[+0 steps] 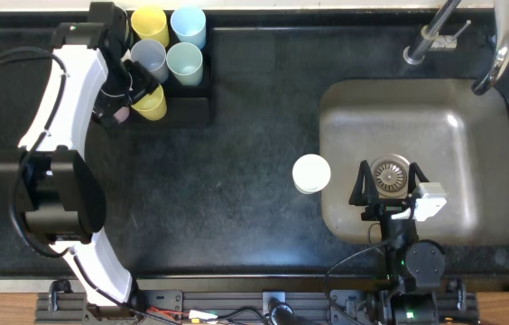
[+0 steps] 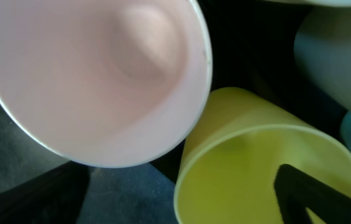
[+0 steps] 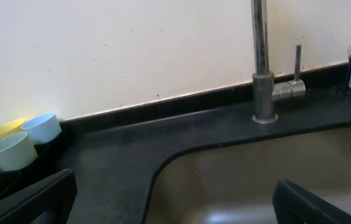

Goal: Store Cups

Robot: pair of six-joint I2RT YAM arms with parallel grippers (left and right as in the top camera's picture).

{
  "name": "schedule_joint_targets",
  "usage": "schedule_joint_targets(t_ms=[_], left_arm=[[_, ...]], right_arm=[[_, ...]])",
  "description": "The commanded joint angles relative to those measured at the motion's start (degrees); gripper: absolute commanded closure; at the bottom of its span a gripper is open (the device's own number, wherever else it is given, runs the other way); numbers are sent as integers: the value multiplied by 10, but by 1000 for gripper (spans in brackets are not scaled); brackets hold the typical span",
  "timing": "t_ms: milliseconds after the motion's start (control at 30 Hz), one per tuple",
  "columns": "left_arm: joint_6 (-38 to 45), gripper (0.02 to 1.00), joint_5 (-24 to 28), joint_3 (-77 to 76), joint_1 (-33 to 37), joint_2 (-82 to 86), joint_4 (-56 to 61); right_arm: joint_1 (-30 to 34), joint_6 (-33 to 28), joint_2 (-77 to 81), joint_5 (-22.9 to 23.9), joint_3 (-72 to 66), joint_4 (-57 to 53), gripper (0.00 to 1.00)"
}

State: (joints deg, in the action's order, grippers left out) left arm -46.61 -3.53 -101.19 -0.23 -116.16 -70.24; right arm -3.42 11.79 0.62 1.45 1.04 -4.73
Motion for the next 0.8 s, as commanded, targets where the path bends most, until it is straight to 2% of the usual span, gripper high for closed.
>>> schedule_joint_targets(t_ms=[33, 133, 267, 467, 533, 633, 700, 800], left_arm=[[1, 20, -7, 7, 3, 19, -9], [2, 20, -7, 7, 2, 68, -10], [75, 20, -7, 7, 2, 188, -18], [263, 20, -9, 16, 2, 366, -85], [303, 20, -9, 67, 2, 463, -104], [358, 20, -18, 175, 3, 570, -68], [409, 23, -15, 281, 3, 653, -1], [502, 20, 15, 482, 3, 805, 147]], right_arm=[[1, 2, -4, -4, -8, 3, 3], [1, 2, -4, -4, -8, 3, 5], [1, 2, -4, -4, -8, 3, 3], [1, 2, -4, -4, -8, 3, 5], [1, 2, -4, -4, -8, 3, 5], [1, 2, -4, -4, -8, 3, 3], [1, 2, -4, -4, -8, 3, 3], [1, 2, -4, -4, -8, 3, 3]])
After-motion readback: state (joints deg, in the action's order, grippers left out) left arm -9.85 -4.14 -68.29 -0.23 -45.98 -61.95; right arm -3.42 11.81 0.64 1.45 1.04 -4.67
